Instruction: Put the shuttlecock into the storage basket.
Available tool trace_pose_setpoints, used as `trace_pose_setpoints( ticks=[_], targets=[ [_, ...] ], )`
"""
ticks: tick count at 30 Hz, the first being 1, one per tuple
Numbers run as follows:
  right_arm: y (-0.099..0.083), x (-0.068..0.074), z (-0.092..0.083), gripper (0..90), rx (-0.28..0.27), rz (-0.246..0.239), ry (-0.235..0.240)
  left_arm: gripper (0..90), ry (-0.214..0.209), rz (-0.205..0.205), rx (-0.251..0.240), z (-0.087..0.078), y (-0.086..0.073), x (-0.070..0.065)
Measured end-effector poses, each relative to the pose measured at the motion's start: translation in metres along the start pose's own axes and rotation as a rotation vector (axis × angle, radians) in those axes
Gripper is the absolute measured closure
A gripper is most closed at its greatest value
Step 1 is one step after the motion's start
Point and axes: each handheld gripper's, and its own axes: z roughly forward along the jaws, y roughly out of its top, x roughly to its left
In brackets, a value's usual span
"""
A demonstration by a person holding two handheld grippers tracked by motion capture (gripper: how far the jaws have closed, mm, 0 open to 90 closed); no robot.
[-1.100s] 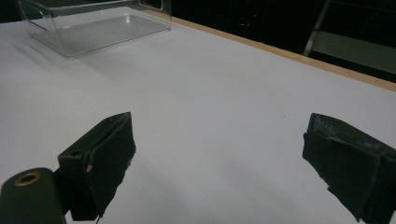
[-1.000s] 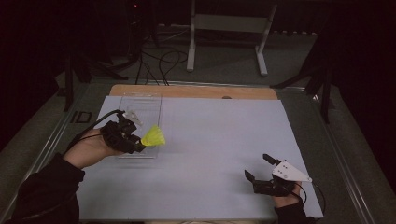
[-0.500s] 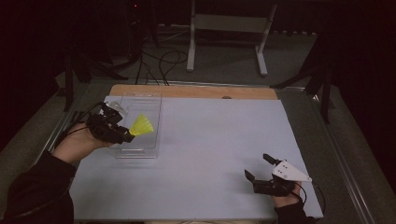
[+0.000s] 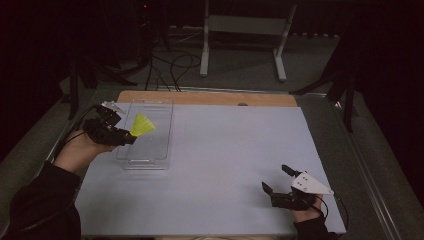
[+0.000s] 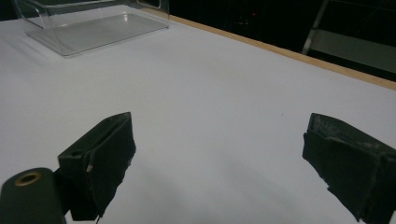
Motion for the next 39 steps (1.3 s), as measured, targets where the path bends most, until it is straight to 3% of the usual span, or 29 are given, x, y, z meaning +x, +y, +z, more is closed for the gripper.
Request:
trace_pose_setpoints(
  ticks=[5,10,18,31,39],
  targets=[
    [0.0,-0.001,0.0,8.9,-0.001,-0.001,0.0,64.2,0.005,-0.027,0.005,0.005,-0.002,0.004],
    [0.0,-0.001,-0.001,9.0,0.0,0.004,0.0,64.2,0.023,-0.108,0.01,0.008,-0.006,0.012],
    [0.0,-0.001,0.0,8.9,0.002,0.003,-0.001,64.2,0.051,-0.128,0.019,0.013,-0.008,0.012],
    [-0.001,0.0,0.0,8.9,0.01,0.003,-0.002,64.3,0.057,-0.173,0.065,0.03,-0.018,0.021],
    [-0.001,-0.001,0.0,8.9,0.012,0.005,-0.005,64.2,0.031,-0.187,0.092,0.042,-0.024,0.024]
  ],
)
